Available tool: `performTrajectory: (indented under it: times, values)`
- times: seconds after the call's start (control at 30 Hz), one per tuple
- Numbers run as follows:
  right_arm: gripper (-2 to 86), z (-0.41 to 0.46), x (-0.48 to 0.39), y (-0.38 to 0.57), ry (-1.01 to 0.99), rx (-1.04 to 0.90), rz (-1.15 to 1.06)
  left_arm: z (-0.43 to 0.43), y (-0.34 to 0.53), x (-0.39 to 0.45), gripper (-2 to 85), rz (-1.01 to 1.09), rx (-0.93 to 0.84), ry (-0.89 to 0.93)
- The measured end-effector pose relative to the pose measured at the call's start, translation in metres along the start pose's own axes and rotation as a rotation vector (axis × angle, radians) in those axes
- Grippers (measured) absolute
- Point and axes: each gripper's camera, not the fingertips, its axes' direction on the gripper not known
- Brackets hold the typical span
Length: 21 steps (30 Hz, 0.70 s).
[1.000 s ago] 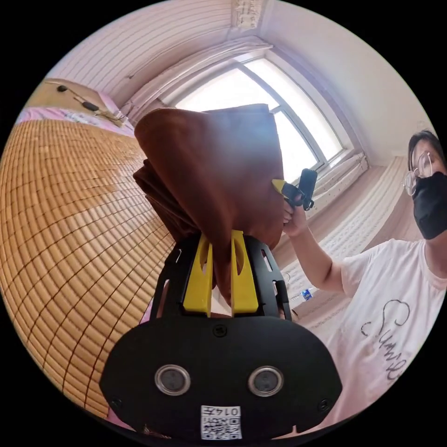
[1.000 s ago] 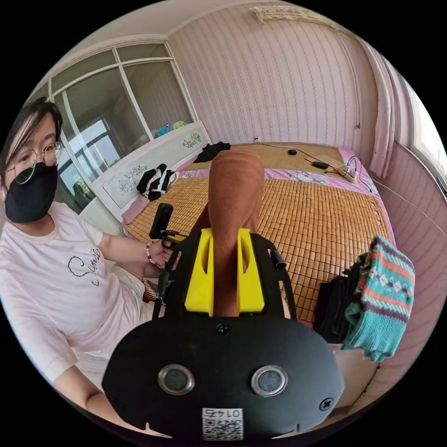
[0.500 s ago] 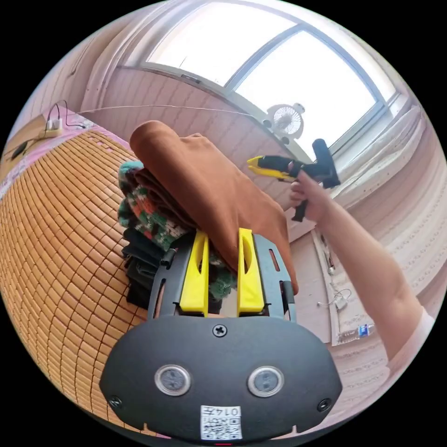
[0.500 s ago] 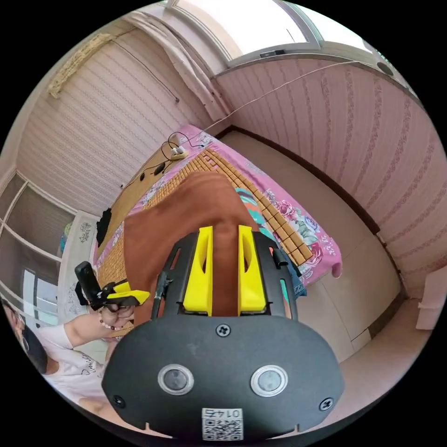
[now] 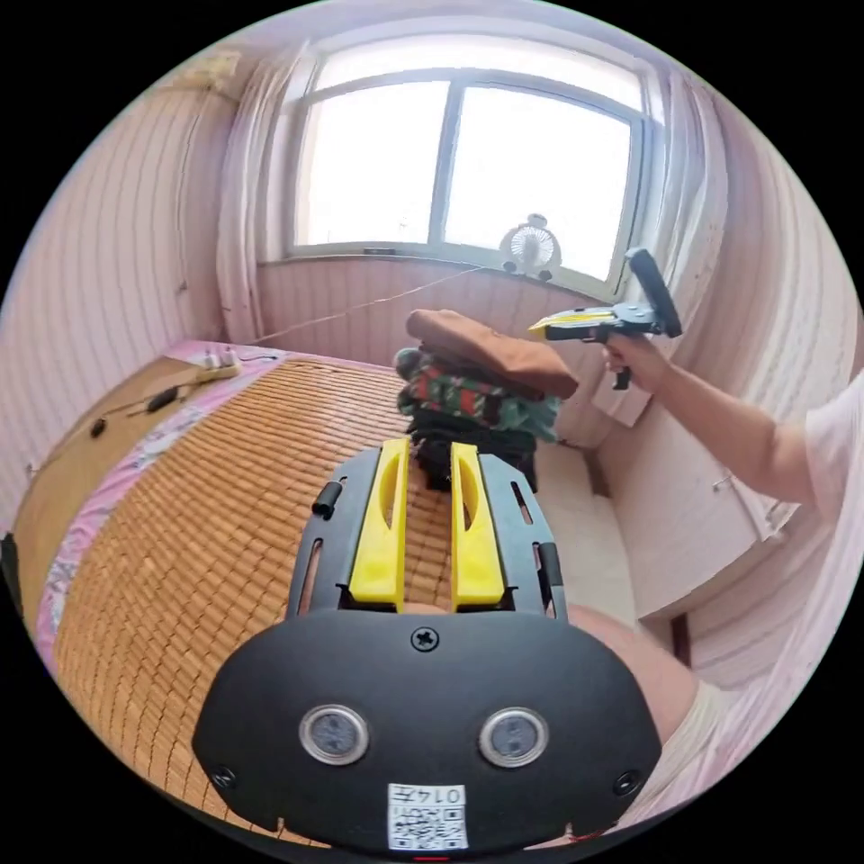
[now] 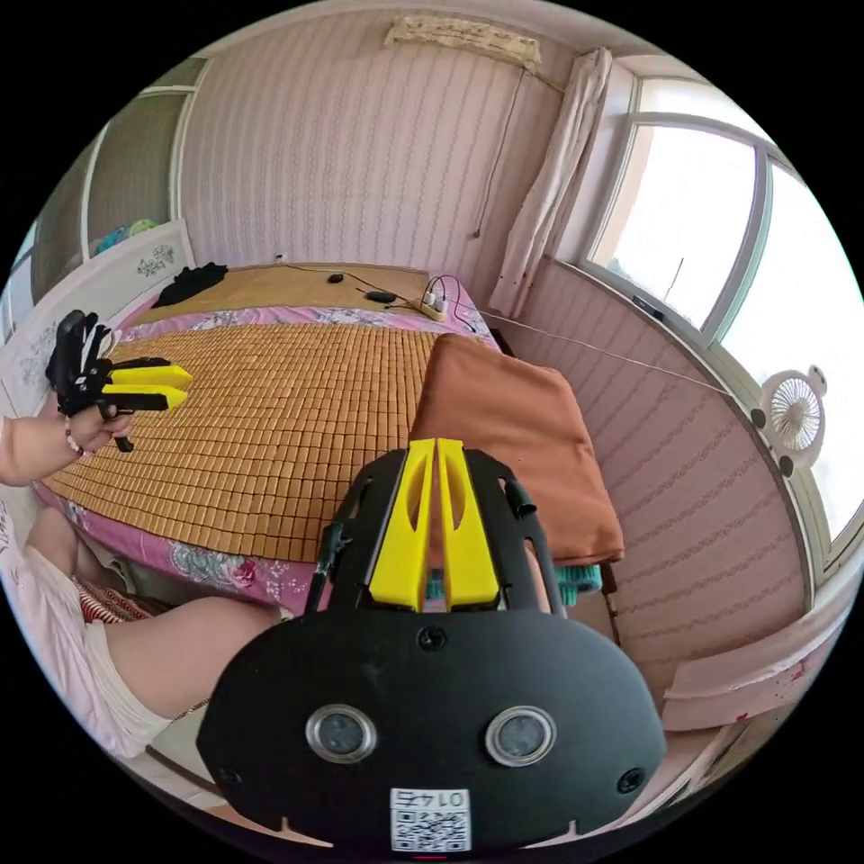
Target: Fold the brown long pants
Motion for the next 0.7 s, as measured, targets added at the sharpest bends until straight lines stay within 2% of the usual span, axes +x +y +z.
performTrajectory:
  times: [0.1, 0.2, 0.4, 0.47, 0.53, 0.7]
  values:
    - [0.2, -0.006, -0.113, 0.001, -0.194, 0.003, -0.108, -0.121, 0.078, -0.019, 4.1, -0.078, 0.035, -0.155]
    - [-0.1, 0.001, -0.234, -0.017, -0.324, -0.035, -0.250, -0.242, 0.150, -0.043, 2.2, -0.292, 0.037, -0.283]
    - [-0.1, 0.007, -0.478, -0.094, -0.694, 0.022, -0.524, -0.482, 0.286, -0.074, -0.4, -0.491, 0.061, -0.722]
    - [0.2, 0.007, -0.576, -0.131, -0.774, 0.066, -0.616, -0.548, 0.332, -0.086, 0.2, -0.607, 0.074, -0.823]
    - [0.7, 0.009, -0.648, -0.157, -0.824, 0.093, -0.665, -0.624, 0.395, -0.099, 4.3, -0.763, 0.076, -0.940]
    - [7.7, 0.030, -0.842, -0.216, -0.988, 0.049, -0.838, -0.736, 0.514, -0.132, 9.2, -1.045, 0.055, -1.069]
